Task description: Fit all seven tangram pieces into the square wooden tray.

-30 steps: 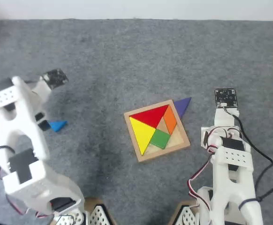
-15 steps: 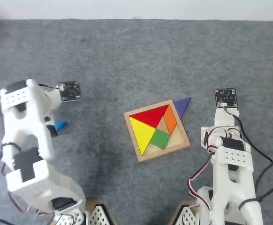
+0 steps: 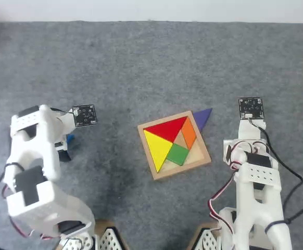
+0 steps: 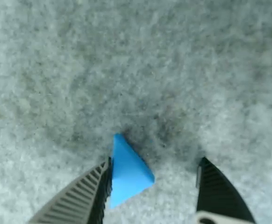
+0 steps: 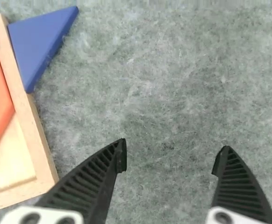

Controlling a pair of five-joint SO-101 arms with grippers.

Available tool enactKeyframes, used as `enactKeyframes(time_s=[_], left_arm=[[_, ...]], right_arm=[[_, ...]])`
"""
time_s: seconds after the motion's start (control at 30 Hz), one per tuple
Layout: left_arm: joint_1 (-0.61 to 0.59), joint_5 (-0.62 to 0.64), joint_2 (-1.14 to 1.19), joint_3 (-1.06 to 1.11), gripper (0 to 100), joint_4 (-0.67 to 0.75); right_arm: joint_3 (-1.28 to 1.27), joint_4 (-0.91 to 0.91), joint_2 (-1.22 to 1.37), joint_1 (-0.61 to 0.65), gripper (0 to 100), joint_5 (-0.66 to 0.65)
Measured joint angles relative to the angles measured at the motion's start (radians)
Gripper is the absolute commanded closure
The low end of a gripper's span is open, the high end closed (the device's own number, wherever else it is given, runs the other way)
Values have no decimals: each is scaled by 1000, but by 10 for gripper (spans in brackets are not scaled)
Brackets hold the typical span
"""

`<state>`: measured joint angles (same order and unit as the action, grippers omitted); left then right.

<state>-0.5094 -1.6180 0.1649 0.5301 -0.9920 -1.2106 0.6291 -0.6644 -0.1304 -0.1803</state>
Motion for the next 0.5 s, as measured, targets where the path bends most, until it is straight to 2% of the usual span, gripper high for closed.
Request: enactKeyframes(time_s=[0.5], left_arm=[[-32, -6, -8, -25, 724, 49]], right_arm=[[0, -3, 0, 0, 692, 0]])
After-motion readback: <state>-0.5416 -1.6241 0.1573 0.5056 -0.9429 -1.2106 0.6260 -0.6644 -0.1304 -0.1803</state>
